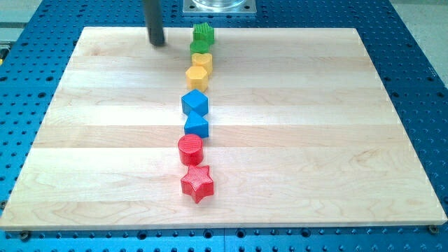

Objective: Move the arm to the left bottom of the board

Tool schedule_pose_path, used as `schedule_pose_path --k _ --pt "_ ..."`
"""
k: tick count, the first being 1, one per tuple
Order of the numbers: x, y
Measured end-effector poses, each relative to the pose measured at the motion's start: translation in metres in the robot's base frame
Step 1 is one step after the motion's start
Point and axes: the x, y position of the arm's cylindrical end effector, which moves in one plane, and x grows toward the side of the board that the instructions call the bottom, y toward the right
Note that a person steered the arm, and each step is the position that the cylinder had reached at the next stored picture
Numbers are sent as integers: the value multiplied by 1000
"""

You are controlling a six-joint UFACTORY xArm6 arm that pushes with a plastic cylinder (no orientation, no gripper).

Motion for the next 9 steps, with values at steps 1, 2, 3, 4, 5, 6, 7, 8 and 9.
schedule_pose_path --k 1,2,3,4,5,6,7,8,9 --pt "0 -20" --pt "0 -20" --pt "0 -20" --pt "2 -20" --pt "17 -22" --pt "86 -66" --pt "176 -111" --pt "275 -114" --pt "343 -62"
